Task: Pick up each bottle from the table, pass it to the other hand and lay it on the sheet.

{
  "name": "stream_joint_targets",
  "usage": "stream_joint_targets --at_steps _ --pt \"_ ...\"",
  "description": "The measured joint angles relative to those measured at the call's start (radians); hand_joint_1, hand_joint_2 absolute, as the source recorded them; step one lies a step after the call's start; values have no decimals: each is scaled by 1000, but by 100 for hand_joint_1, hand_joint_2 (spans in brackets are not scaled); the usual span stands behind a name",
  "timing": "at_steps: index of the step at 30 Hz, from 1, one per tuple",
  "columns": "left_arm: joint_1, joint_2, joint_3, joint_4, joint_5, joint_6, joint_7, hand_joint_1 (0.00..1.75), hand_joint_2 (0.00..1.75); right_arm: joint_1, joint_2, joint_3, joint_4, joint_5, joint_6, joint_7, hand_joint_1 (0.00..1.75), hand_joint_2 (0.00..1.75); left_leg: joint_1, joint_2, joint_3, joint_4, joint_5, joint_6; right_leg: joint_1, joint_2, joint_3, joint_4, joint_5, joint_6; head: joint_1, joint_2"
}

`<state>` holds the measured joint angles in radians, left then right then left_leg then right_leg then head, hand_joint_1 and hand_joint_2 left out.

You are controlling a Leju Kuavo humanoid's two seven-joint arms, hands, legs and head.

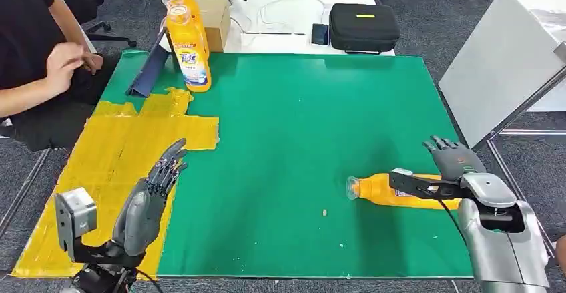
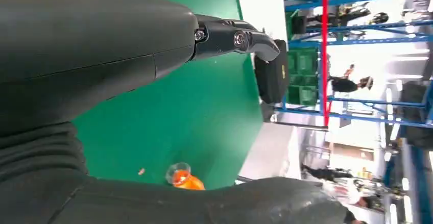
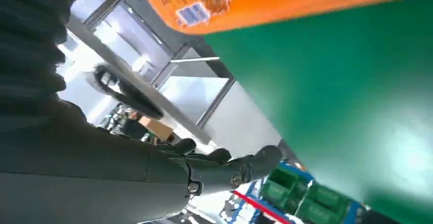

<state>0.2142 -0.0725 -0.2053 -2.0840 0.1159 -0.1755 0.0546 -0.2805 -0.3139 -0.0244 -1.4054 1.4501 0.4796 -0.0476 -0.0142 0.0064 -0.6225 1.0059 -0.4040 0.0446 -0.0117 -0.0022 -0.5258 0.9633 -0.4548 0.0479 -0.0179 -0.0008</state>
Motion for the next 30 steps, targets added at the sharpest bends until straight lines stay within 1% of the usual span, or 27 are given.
stream_joint_targets --at_steps 4,13,20,21,22,23,25,27,28,30 --pt "2 5 10 0 20 -5 -1 0 0 23 -20 4 50 -53 -18 -21 0 175 0 0 0 0 0 0 0 0 0 0 0 0 0 0" --pt "2 11 15 1 29 -5 0 0 0 38 -39 17 92 -85 -21 -22 0 175 0 0 0 0 0 0 0 0 0 0 0 0 0 0" --pt "-3 18 17 3 40 -6 3 0 0 72 -58 27 137 -177 -19 -25 0 175 0 0 0 0 0 0 0 0 0 0 0 0 0 0" --pt "-5 19 17 4 40 -6 3 0 0 76 -61 28 144 -186 -23 -25 166 175 0 0 0 0 0 0 0 0 0 0 0 0 0 0" --pt "-6 20 17 5 42 -6 4 0 0 79 -63 29 151 -195 -26 -24 175 175 0 0 0 0 0 0 0 0 -2 0 0 0 0 0" --pt "-8 21 17 6 44 -8 5 0 0 81 -65 29 161 -211 -21 -20 175 175 0 0 1 0 0 0 0 0 -10 0 0 0 0 0" --pt "-19 22 17 9 59 -13 24 0 0 82 -79 32 181 -239 4 -21 175 175 0 0 2 0 -1 0 0 0 -11 -1 -1 0 0 0" --pt "-56 22 10 13 83 -4 69 0 0 83 -100 49 198 -276 52 -26 175 175 0 -2 1 0 0 1 0 -2 -10 -1 -1 0 0 0" --pt "-79 22 4 13 90 7 91 0 0 87 -110 57 201 -293 62 -26 175 175 0 -4 2 0 1 2 0 -3 -9 -1 0 0 0 0" --pt "-109 22 -5 13 92 24 115 0 0 92 -121 71 203 -316 77 -16 175 175 0 -3 3 0 0 2 0 -2 -8 -1 0 0 0 0"
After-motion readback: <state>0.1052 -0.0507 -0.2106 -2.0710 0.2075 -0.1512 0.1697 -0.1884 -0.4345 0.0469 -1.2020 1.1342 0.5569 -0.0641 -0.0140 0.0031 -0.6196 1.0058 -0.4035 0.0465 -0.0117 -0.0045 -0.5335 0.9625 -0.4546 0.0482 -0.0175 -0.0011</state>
